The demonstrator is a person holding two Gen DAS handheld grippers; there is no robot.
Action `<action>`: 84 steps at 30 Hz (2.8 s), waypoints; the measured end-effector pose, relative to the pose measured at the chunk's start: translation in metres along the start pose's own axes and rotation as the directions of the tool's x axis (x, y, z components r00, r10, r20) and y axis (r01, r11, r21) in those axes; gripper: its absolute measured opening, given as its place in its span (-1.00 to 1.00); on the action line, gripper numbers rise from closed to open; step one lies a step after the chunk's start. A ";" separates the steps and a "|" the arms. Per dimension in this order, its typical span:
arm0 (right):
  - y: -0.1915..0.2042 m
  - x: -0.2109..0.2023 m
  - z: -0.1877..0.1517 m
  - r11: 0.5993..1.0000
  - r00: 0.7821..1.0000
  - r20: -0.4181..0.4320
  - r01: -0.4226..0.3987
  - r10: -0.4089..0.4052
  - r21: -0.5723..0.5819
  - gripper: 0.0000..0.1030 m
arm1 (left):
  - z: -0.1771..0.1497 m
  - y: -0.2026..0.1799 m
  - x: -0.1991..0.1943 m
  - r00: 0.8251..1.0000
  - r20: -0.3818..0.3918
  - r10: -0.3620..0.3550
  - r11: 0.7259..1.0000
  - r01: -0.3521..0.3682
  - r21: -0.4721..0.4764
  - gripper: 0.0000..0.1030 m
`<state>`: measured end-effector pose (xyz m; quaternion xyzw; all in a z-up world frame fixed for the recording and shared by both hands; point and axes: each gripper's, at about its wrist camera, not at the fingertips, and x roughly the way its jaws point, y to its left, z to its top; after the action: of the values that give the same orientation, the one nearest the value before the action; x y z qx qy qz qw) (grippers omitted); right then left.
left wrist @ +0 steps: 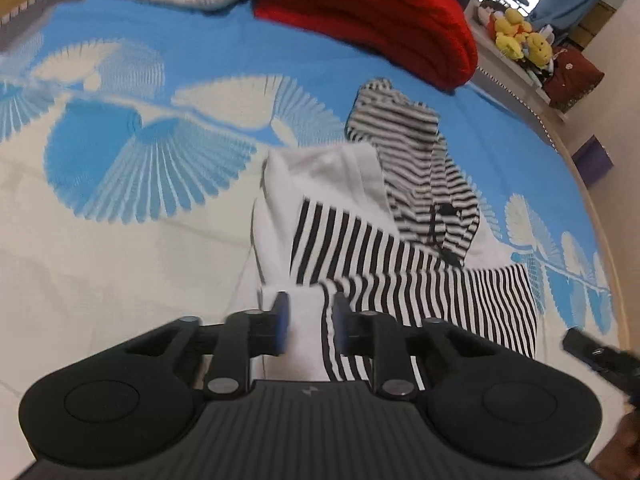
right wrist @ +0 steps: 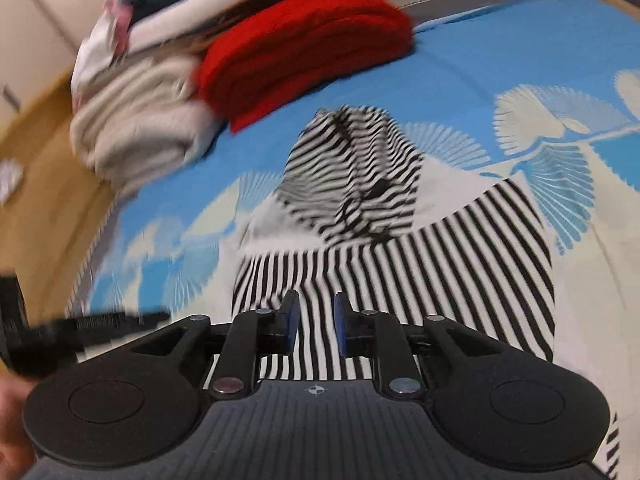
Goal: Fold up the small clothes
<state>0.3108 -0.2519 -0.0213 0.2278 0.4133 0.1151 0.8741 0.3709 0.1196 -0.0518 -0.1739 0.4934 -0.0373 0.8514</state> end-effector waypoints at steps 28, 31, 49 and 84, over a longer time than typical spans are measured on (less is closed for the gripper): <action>-0.065 0.061 -0.017 0.965 0.953 -0.215 0.240 -0.214 0.103 -0.54 | -0.008 -0.010 0.032 0.987 0.120 0.111 0.987 -0.123 0.103 -0.96; -0.079 0.068 -0.026 0.941 0.931 -0.259 0.303 -0.259 0.150 -0.54 | -0.010 -0.009 0.030 0.980 0.125 0.156 0.981 -0.168 0.095 -0.96; -0.096 0.069 -0.021 0.925 0.916 -0.266 0.347 -0.299 0.156 -0.54 | -0.042 -0.025 0.073 0.987 -0.124 0.101 0.977 -0.075 0.198 -0.81; -0.073 0.011 0.048 0.915 0.930 -0.012 0.360 -0.368 -0.179 -0.54 | 0.110 -0.076 0.056 0.964 0.234 0.122 0.970 -0.166 0.180 -0.50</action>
<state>0.3557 -0.3256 -0.0379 0.0672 0.4564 -0.0091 0.8872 0.5019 0.0643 -0.0230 -0.0550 0.4006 -0.0041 0.9146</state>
